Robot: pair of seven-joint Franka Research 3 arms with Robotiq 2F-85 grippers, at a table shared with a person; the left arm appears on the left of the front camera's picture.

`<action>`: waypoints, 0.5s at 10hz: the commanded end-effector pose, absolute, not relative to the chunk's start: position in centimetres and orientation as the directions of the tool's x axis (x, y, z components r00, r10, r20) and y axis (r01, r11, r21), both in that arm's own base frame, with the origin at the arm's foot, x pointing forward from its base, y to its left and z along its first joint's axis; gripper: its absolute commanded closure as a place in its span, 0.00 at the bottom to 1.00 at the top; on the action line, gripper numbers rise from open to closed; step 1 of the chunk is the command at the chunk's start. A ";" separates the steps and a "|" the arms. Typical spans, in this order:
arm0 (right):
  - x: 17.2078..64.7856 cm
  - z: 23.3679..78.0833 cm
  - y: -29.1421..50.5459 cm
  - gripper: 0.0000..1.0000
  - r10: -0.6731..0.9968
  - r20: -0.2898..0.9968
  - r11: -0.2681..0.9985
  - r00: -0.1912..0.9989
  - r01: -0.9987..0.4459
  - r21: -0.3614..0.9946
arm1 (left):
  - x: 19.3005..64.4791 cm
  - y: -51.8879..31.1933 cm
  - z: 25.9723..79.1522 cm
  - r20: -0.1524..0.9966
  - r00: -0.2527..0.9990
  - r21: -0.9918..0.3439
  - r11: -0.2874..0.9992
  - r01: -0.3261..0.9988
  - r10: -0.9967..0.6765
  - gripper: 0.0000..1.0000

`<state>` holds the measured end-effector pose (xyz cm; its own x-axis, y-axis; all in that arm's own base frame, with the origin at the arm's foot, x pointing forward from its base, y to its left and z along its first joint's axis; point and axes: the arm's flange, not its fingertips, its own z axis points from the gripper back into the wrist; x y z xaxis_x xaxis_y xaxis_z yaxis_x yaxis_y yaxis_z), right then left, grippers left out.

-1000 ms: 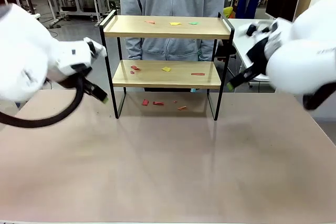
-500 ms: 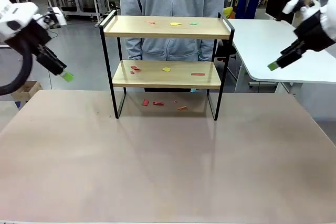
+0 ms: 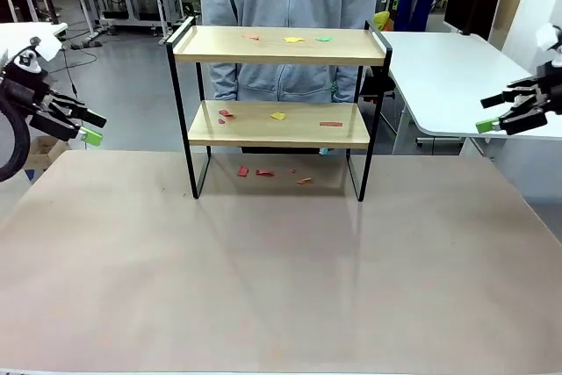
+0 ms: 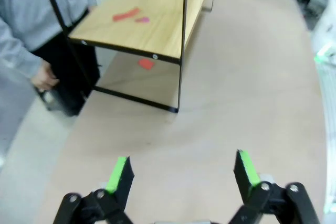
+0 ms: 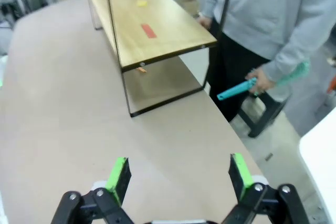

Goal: Clean the shelf.
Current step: Pick up the Duster handed by the human.

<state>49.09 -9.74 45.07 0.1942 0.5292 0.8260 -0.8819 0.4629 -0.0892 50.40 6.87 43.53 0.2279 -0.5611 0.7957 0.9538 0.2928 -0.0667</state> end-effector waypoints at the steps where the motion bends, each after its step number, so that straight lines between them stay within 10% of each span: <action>1: 48.9 46.4 -9.1 0.00 0.560 0.800 0.490 0.215 -0.864 -0.111 | 50.0 6.7 44.9 0.771 0.214 -0.037 0.293 0.955 -0.600 0.00; 5: 48.9 46.4 -9.1 0.00 0.560 0.800 0.490 0.215 -0.864 -0.111 | 50.0 6.7 44.9 0.771 0.214 -0.037 0.293 0.955 -0.600 0.00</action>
<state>49.03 -9.28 46.05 0.2020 0.5788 0.7901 -0.8747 0.4694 -0.1203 50.21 6.76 44.81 0.2054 -0.5907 0.7803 0.9574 0.2867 -0.0350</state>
